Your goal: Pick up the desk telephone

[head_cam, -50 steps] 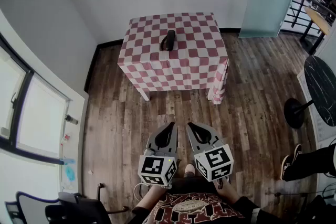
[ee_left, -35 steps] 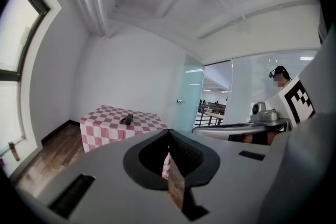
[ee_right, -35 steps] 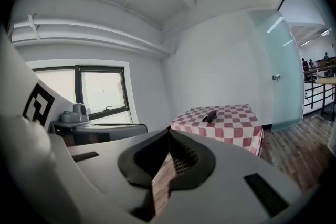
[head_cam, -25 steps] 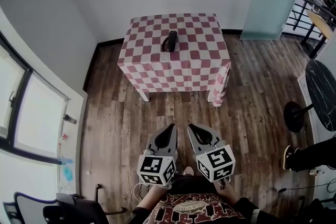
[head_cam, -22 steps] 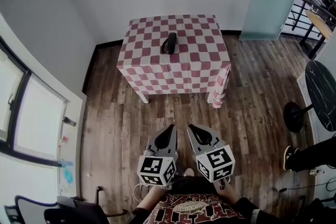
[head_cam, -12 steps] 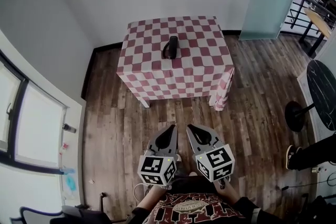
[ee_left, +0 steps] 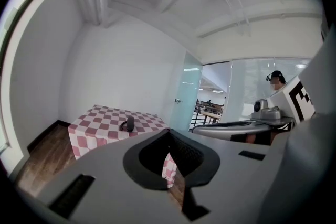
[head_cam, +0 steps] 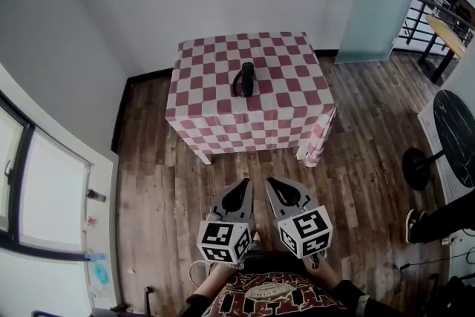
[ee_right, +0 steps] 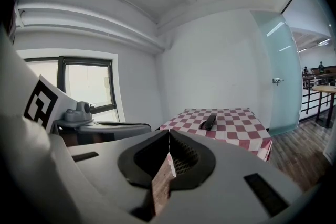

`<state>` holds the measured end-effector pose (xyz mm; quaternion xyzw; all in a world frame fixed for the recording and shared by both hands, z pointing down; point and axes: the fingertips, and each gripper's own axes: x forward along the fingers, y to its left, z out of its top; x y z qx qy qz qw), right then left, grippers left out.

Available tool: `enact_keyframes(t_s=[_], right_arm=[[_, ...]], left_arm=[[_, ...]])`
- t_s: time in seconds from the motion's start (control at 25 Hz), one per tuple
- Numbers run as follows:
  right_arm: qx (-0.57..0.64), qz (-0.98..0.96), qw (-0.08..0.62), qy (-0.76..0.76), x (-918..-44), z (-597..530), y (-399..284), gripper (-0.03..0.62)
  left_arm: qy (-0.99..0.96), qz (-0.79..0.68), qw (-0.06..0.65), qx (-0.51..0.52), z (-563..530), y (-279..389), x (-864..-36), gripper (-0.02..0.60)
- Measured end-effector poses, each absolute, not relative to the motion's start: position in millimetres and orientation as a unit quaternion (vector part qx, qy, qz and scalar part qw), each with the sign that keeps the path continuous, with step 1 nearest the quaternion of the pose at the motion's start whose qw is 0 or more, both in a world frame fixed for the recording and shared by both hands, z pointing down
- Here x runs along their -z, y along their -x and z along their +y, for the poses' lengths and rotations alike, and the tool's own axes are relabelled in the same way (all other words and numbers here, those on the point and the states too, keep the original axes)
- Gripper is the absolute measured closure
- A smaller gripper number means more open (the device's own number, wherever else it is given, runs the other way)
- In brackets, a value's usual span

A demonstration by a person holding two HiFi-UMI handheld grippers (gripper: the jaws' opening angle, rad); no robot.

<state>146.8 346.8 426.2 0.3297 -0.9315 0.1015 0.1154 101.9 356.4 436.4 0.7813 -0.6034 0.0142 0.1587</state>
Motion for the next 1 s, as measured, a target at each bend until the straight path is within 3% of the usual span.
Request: enact_keyframes(t_s=[0.36,1.0], right_arm=[[-0.101,-0.932,0.107,-0.330,-424,337,-112,0.574],[-0.110,-0.928,0.107,-0.339,-430,311,-110,0.574]], left_arm=[[-0.786,-0.600,0.148,-0.015,343,-72,-431,0.572],[-0.785,-0.601,0.150,-0.023,319,-64,-434,0.572]])
